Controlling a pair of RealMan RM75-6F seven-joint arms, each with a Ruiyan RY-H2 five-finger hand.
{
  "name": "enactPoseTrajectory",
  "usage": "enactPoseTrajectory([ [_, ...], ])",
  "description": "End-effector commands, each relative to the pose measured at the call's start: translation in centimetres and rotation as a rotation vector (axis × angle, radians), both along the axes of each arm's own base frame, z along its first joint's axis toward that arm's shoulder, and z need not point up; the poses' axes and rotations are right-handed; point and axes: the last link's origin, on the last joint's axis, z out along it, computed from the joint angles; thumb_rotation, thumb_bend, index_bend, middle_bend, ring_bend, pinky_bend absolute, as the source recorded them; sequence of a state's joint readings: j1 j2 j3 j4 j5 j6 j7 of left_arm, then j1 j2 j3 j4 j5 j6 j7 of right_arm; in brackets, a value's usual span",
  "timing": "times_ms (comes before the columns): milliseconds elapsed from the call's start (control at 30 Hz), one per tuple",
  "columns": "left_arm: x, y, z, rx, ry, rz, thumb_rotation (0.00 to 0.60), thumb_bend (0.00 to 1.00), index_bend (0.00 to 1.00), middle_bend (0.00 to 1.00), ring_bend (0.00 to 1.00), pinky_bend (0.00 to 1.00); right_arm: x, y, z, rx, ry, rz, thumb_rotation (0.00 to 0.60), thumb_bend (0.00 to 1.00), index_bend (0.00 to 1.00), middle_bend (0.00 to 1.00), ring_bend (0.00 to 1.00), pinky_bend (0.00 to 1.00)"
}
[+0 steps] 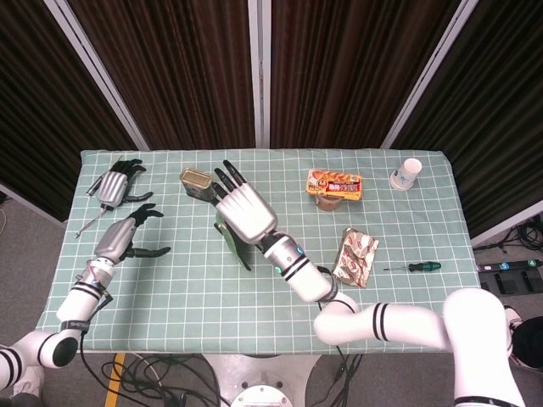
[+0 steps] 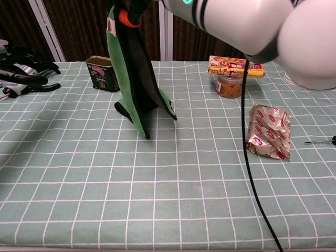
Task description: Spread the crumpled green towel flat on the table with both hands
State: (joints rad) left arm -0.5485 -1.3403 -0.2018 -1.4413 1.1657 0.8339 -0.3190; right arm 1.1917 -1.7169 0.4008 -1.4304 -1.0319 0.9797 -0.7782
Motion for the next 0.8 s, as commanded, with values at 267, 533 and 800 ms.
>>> enactPoseTrajectory([
  [267,1.2,1.1,-2.6,-0.089,-0.017,0.046,0.222,0.00,0.30,0.18,0.16,0.26,4.7,-1.0,-3.2,-0.018,0.014,-0.021,0.600,0.50,0.79,0.27,0.08,0.00],
  [533,3.0,1.8,-4.8,-0.104,0.016,0.032,0.210,0.00,0.30,0.18,0.16,0.26,6.2,-2.1,-4.2,-0.035,-0.010,-0.064,0.600,0.50,0.79,0.27,0.08,0.00],
  [800,4.0,2.3,-5.8,-0.099,0.061,0.017,0.216,0.00,0.30,0.18,0.16,0.26,6.7,-2.8,-4.8,-0.019,-0.037,-0.101,0.600,0.51,0.79,0.27,0.08,0.00],
])
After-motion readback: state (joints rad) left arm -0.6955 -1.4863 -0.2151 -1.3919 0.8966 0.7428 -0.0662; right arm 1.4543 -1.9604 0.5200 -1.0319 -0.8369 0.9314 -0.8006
